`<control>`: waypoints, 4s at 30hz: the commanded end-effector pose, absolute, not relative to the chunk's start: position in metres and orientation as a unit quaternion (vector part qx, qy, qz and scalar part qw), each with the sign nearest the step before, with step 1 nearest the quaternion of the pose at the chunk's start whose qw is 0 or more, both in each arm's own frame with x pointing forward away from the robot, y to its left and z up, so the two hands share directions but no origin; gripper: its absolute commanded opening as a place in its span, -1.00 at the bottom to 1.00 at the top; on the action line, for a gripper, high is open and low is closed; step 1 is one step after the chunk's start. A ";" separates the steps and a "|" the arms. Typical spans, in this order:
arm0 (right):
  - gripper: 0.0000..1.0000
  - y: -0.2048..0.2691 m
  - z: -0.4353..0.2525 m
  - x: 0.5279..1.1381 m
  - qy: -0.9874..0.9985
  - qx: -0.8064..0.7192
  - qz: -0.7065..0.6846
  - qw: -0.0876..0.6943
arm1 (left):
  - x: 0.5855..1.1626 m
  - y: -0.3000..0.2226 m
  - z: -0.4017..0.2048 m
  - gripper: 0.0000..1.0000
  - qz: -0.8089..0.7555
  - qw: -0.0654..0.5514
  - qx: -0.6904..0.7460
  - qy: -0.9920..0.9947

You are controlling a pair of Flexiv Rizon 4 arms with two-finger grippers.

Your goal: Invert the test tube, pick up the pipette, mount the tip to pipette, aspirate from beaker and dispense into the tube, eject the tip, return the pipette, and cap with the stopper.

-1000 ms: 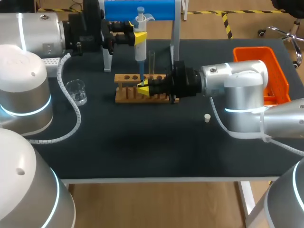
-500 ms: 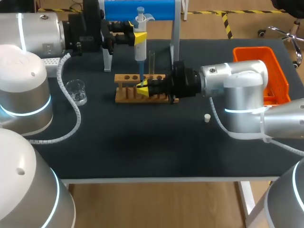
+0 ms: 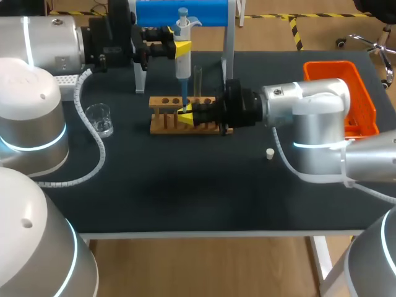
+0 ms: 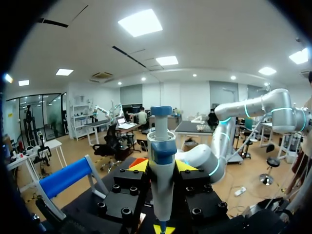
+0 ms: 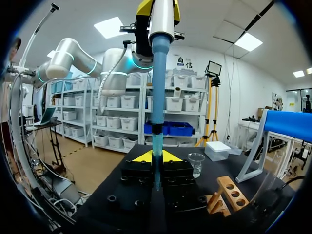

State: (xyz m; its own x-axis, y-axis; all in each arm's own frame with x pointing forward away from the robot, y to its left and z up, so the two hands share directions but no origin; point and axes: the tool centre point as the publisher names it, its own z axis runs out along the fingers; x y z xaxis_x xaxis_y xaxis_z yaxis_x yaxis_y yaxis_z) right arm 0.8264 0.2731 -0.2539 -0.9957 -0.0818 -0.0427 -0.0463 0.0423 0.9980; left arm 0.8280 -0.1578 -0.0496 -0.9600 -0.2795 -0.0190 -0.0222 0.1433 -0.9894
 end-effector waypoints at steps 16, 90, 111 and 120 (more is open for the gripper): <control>-1.00 0.270 -0.242 0.824 -0.719 0.022 -0.695 0.020 | 0.828 -0.158 -0.051 -1.00 -0.647 0.100 -0.100 0.749; 1.00 0.243 -0.259 0.821 -0.750 0.014 -0.661 0.028 | 0.828 -0.158 -0.051 -1.00 -0.647 0.100 -0.100 0.749; 1.00 0.243 -0.259 0.821 -0.750 0.014 -0.661 0.028 | 0.827 -0.110 -0.040 -1.00 -0.632 0.121 -0.068 0.762; 1.00 0.243 -0.259 0.821 -0.750 0.014 -0.661 0.028 | 0.847 -0.046 -0.041 -1.00 -0.626 0.135 -0.041 0.767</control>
State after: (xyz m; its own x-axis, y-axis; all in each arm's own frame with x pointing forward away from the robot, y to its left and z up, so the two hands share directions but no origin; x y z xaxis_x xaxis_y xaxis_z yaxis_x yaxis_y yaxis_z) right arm 0.8214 0.2445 -0.2590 -0.9982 -0.0561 0.0234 0.0162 0.1255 0.9920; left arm 0.8507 -0.0818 -0.0438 -0.9482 -0.2754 -0.1583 0.0991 0.2171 -0.9711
